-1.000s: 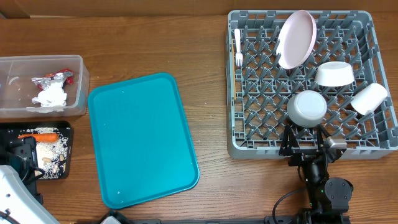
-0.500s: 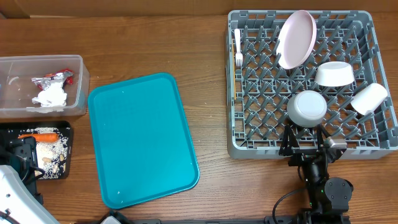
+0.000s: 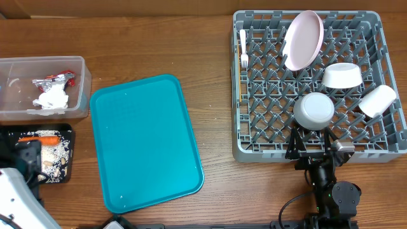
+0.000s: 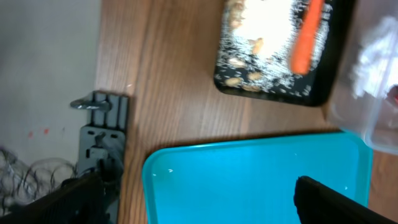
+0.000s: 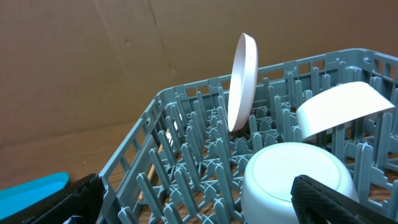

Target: Sort waste into correct bins and load items into the dishwasher rack

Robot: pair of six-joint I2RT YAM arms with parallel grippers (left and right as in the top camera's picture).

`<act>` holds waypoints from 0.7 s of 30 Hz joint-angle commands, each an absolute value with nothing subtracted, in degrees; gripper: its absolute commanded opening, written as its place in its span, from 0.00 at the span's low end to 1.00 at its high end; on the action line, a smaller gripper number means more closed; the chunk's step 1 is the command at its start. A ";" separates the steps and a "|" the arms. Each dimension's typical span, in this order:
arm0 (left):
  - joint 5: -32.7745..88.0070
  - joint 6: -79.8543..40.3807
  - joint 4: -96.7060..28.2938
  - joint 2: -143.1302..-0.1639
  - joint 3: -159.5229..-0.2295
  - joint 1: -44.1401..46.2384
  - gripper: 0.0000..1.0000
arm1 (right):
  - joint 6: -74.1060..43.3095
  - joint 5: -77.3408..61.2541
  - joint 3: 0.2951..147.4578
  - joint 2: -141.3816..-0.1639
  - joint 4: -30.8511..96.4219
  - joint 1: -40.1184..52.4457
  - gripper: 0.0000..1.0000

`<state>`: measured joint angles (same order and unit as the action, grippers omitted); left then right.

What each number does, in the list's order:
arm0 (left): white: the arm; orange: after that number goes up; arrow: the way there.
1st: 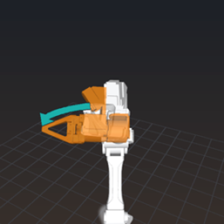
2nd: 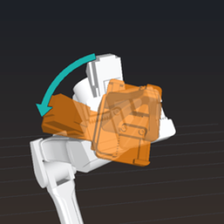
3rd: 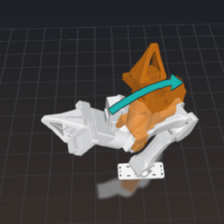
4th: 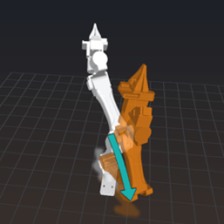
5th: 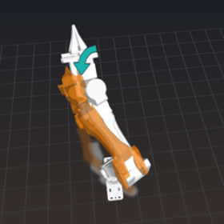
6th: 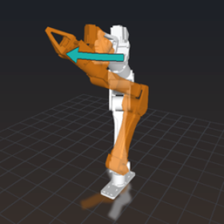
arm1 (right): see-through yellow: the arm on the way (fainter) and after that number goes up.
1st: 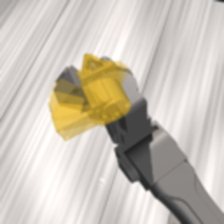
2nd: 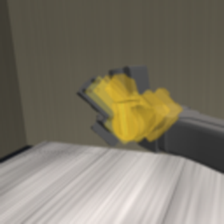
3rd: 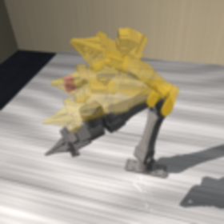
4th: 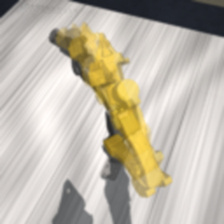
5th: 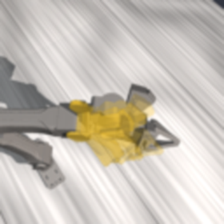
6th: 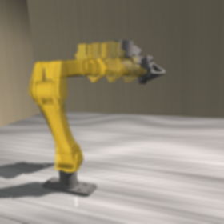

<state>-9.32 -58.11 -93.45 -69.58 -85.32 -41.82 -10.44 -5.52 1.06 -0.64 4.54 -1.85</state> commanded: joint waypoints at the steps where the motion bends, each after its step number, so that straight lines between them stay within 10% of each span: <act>1: -9.82 -63.59 -89.73 -64.95 -81.03 -33.54 1.00 | -9.98 -4.97 0.47 -0.16 4.38 -2.04 1.00; 10: -6.13 -59.75 -49.50 -48.42 -46.35 -12.16 1.00 | -9.98 -4.97 0.47 -0.16 4.40 -2.04 1.00; 21: 0.78 -50.02 -3.49 -29.39 -8.75 -7.42 1.00 | -9.98 -4.97 0.47 -0.16 4.38 -2.04 1.00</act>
